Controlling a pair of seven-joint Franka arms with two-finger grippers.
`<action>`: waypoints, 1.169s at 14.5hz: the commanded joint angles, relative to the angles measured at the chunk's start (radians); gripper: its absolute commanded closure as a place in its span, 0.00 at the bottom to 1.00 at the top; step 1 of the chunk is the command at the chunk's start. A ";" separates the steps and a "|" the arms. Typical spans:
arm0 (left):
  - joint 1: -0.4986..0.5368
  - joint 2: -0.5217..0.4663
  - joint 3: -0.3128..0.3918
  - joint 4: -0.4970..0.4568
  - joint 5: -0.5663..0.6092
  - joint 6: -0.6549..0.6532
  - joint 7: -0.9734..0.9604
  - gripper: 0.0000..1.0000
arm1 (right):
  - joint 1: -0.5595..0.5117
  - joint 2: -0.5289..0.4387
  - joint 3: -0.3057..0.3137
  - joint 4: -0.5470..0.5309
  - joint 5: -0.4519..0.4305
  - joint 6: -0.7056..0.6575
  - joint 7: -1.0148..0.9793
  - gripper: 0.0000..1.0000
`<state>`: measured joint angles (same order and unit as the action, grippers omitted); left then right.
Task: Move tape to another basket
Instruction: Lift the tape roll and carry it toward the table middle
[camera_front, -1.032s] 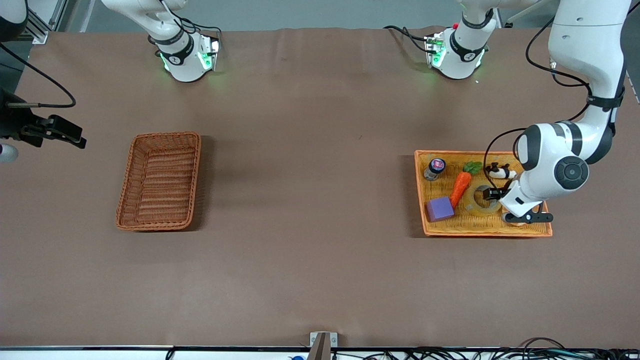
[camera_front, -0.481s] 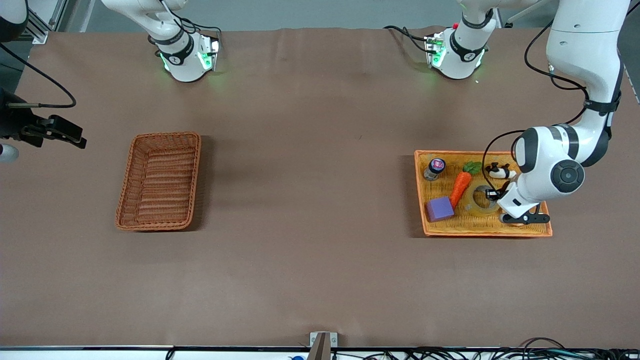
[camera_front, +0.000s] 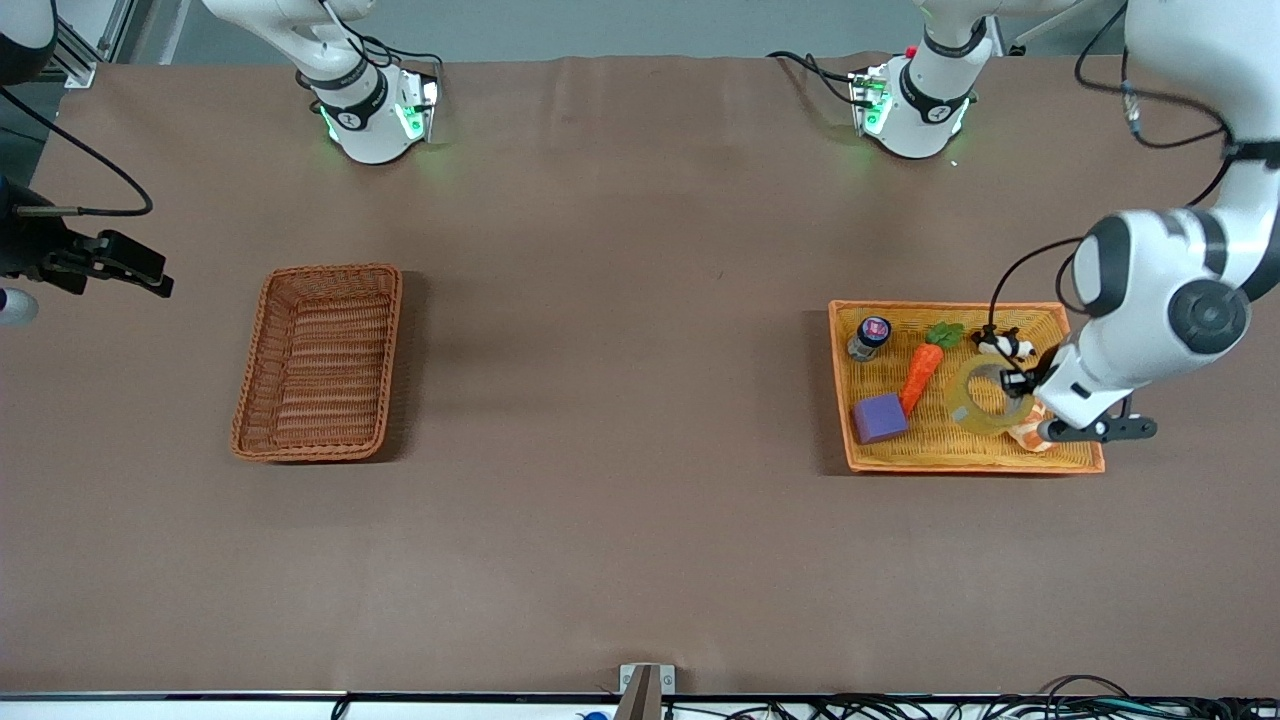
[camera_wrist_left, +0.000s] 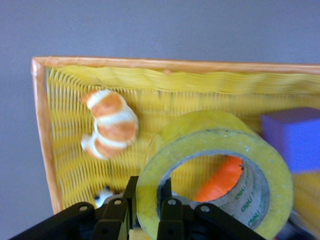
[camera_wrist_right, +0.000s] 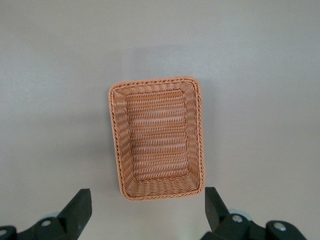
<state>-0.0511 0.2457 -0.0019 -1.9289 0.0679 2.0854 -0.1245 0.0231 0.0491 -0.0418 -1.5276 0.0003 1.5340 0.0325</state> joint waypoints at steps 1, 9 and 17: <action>-0.004 -0.046 -0.157 0.017 0.016 -0.051 -0.232 0.94 | -0.008 -0.015 0.002 -0.016 0.014 0.003 -0.009 0.00; -0.027 0.240 -0.610 0.270 0.029 -0.051 -0.608 0.92 | -0.017 -0.015 0.002 -0.017 0.014 0.003 -0.009 0.00; -0.378 0.582 -0.607 0.669 0.118 -0.033 -0.918 0.93 | -0.019 -0.015 0.002 -0.017 0.014 0.002 -0.017 0.00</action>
<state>-0.3355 0.6924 -0.6371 -1.4537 0.1394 2.0684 -0.9932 0.0169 0.0491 -0.0458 -1.5292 0.0003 1.5340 0.0306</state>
